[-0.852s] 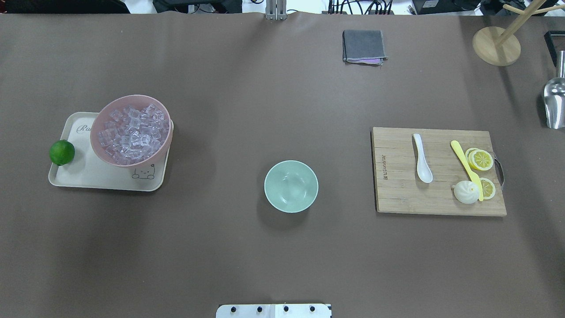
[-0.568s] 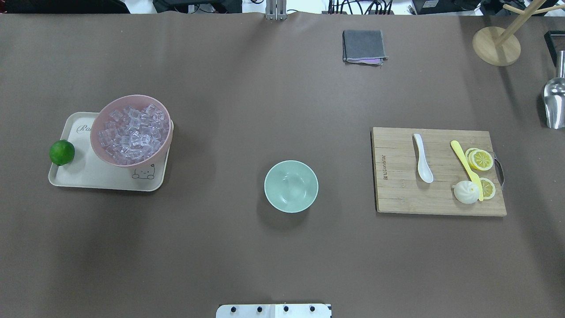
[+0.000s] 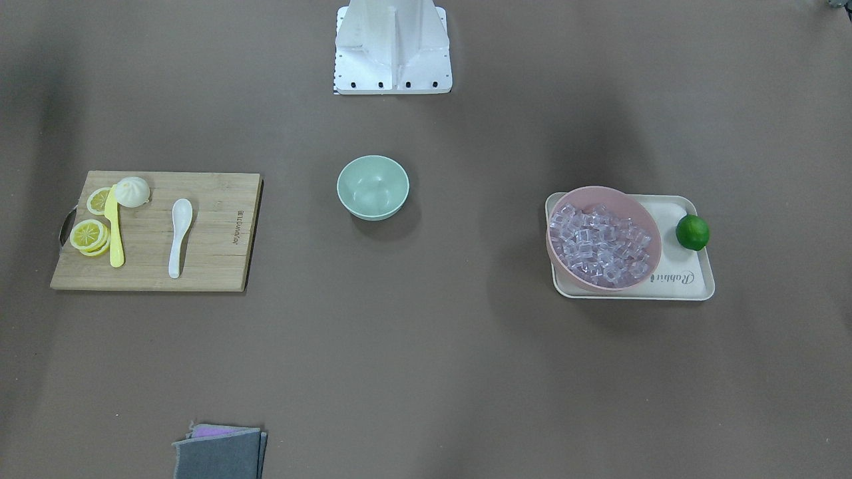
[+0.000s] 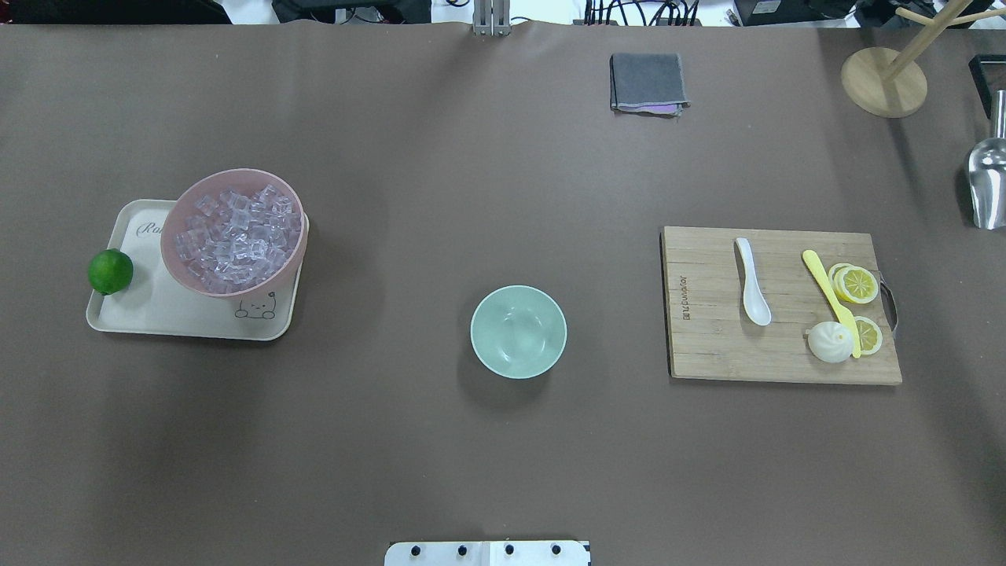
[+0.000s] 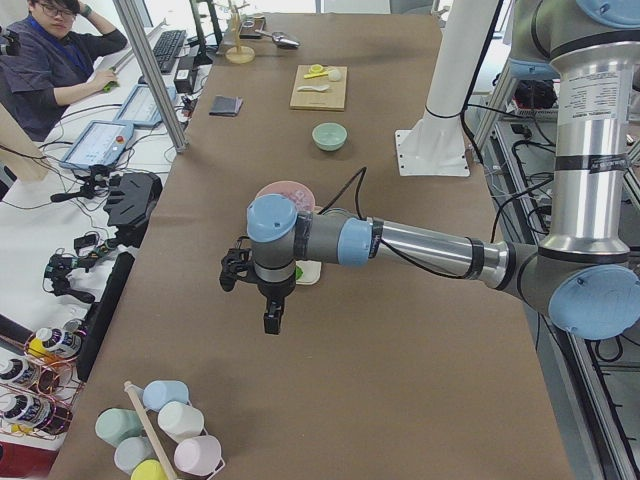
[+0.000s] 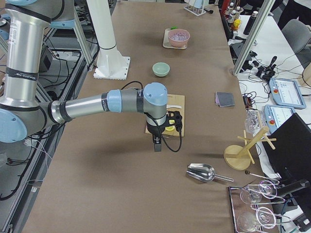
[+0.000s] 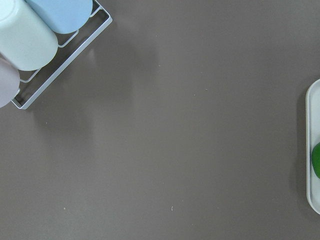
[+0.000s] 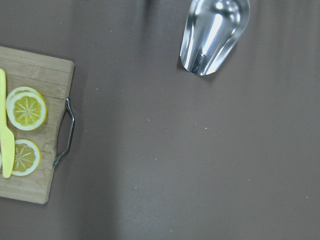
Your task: Put spoon and ice into bowl
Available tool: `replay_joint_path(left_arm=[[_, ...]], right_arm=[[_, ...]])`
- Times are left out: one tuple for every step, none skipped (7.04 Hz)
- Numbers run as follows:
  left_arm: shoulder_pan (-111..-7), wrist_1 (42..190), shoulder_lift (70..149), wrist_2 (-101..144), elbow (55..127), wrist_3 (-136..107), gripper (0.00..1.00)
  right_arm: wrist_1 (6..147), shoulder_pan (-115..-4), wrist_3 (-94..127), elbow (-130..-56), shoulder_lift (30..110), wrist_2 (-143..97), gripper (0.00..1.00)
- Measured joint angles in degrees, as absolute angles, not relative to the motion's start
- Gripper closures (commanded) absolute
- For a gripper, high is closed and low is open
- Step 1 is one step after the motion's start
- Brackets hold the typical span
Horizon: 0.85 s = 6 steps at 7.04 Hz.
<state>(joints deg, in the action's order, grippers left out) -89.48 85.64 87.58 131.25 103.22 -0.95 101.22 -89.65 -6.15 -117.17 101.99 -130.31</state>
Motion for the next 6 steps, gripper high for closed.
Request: replay_joint_path(left_arm=[[-89.47, 86.07, 87.69, 131.30, 103.31, -1.08, 0.02], [-89.47, 86.80, 87.95, 131.36, 103.50, -1.15, 0.02], [-89.52, 89.48, 88.13, 131.37, 103.76, -1.15, 0.02], [-89.66, 95.02, 87.95, 130.83, 103.66, -1.15, 0.02], [-89.73, 100.91, 87.71, 129.04, 103.38, -1.22, 0.02], [-89.73, 105.27, 87.67, 126.90, 102.77, -1.35, 0.02]], right_arm=[[101.12, -89.65, -6.04, -118.52, 101.72, -130.63, 0.00], [101.04, -89.65, -5.88, -120.05, 101.55, -130.82, 0.00], [101.01, -89.68, -5.78, -121.94, 101.44, -130.96, 0.00], [100.78, -89.95, -5.74, -123.41, 101.41, -131.01, 0.00], [99.92, -90.51, -5.70, -124.22, 101.39, -131.05, 0.00], [98.65, -91.10, -5.57, -124.47, 101.40, -131.08, 0.00]])
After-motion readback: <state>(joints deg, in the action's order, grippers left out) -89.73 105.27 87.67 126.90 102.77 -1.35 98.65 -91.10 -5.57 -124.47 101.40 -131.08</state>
